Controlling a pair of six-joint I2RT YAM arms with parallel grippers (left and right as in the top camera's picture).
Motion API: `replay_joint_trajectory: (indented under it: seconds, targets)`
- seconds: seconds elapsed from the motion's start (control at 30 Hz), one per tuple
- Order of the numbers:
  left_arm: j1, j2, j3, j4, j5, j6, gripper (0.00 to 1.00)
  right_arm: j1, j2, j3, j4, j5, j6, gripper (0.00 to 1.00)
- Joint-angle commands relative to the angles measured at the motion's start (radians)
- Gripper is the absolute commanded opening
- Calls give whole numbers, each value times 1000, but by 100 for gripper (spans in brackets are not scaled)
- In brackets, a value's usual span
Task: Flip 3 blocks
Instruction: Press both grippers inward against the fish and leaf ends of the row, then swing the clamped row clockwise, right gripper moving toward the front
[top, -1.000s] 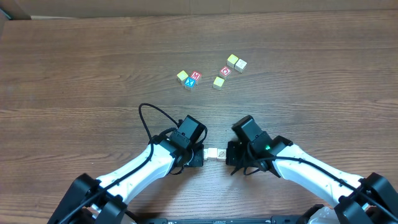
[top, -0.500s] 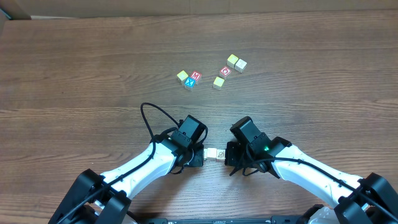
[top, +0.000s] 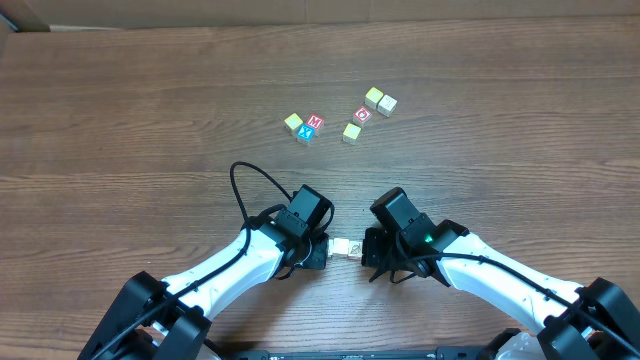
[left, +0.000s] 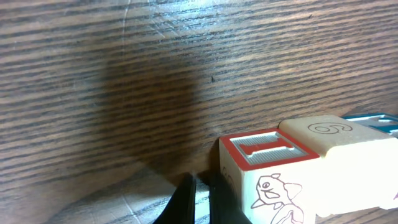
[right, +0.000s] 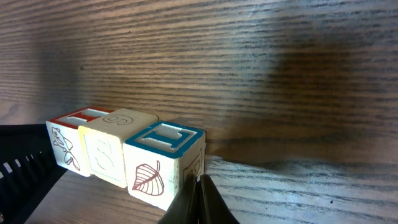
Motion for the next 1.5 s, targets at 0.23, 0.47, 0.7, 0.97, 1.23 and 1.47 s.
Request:
replay_joint_trajectory:
  seconds: [0.23,0.47,0.7,0.97,1.23,1.47]
  targets:
    - [5,34,-10,25,-14,99,4,6,2,-6,-10,-65,112,4]
    - [5,34,-10,37,-49,138,4,6,2,-6,-37,-65,183,4]
    - [5,34,-10,42,-59,219,4,6,2,-6,-39,-65,226,4]
    - [4,34,-10,42,-58,411,4,6,2,-6,-39,-65,226,4]
    - [4,34,-10,51,-56,453,4,6,2,-6,-39,-65,230,4]
    - [4,34,-10,73,-55,459,4,6,2,-6,-39,-65,271,4]
